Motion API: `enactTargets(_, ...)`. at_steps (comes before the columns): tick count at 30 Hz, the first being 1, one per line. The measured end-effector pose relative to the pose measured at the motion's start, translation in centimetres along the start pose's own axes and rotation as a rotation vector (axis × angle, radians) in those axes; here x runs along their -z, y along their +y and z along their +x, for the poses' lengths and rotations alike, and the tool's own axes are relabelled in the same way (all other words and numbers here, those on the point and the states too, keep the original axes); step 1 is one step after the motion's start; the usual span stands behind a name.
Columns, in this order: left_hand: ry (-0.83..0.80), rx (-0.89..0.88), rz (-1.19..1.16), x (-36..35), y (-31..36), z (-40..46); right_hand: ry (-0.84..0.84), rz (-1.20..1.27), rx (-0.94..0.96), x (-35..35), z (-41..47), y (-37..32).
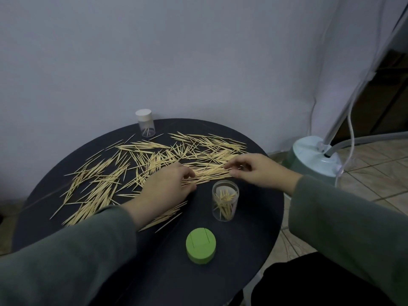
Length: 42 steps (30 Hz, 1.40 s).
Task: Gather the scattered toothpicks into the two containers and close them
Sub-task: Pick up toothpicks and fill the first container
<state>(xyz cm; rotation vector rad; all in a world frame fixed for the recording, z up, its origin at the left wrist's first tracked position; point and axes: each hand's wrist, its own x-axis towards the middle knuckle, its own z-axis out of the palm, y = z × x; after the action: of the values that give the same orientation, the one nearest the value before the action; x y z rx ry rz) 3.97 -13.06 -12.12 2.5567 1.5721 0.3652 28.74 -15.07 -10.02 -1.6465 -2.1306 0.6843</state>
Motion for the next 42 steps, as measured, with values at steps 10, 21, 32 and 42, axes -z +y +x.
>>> enactTargets(10, 0.021, -0.091, 0.176, -0.8, 0.7, 1.8, 0.099, -0.584, 0.089, -2.0, 3.6, 0.1)
enactTargets(21, 0.014, -0.096, 0.252, -1.0, 0.7, 2.2, 0.115, -0.651, 0.156, -2.7, 4.6, -0.6)
enactTargets(32, 0.076, 0.018, 0.055, -0.4, 0.8, 2.1, 0.244, -0.375, 0.05, -1.7, 3.5, -0.9)
enactTargets(42, 0.144, 0.125, -0.742, 2.5, 3.7, 1.1, 0.229, 0.374, 0.01, -0.1, 1.2, -2.3)
